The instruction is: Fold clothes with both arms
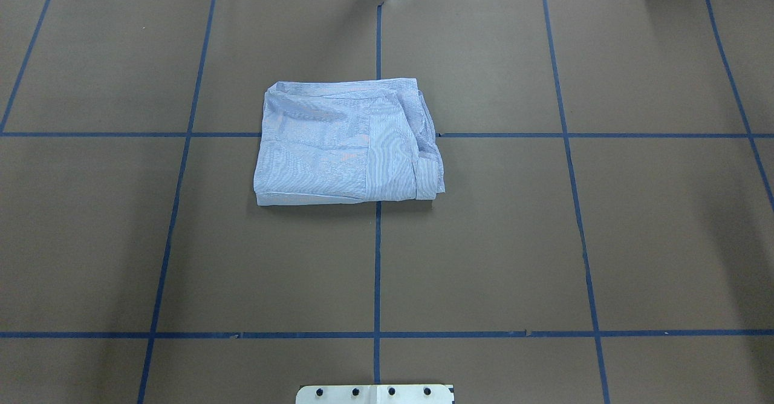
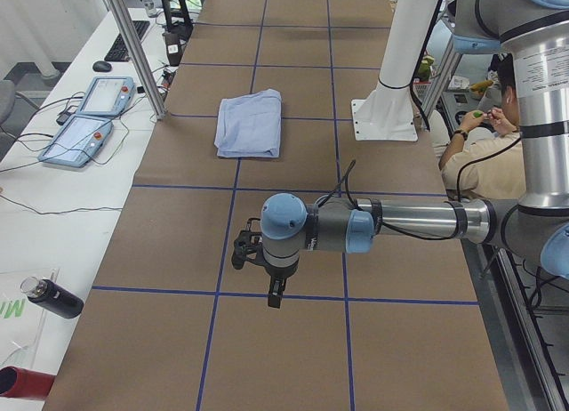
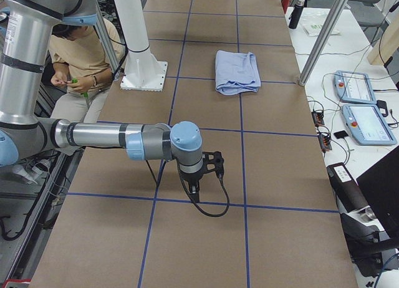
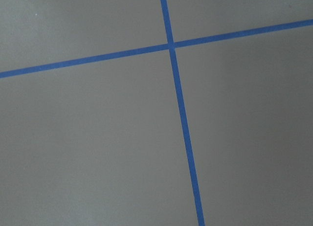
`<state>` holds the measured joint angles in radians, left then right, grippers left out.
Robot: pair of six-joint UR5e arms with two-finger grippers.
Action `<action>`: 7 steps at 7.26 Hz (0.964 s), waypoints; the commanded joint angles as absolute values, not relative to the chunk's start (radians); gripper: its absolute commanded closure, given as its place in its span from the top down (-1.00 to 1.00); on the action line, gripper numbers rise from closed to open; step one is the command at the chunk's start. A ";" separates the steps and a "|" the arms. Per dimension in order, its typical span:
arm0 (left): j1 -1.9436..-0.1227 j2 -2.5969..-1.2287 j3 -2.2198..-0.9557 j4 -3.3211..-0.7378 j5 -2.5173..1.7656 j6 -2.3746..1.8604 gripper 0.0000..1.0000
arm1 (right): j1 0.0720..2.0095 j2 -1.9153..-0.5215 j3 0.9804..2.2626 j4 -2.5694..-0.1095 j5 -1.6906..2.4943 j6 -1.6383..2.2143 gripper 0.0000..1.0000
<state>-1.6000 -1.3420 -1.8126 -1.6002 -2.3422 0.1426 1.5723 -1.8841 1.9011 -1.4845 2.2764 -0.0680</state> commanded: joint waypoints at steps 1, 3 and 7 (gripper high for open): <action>-1.600 -1.339 -1.810 -1.600 -2.341 0.143 1.00 | 1.572 -1.885 1.898 -1.485 2.275 -0.069 1.00; -1.600 -1.339 -1.805 -1.601 -2.342 0.143 1.00 | 1.572 -1.890 1.898 -1.485 2.275 -0.069 1.00; -1.600 -1.351 -1.815 -1.605 -2.342 0.144 1.00 | 1.572 -1.893 1.898 -1.485 2.275 -0.071 1.00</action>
<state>-1.5993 -1.3489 -1.8118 -1.6033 -2.3424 0.1441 1.5723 -1.8922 1.8976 -1.4849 2.2749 -0.0705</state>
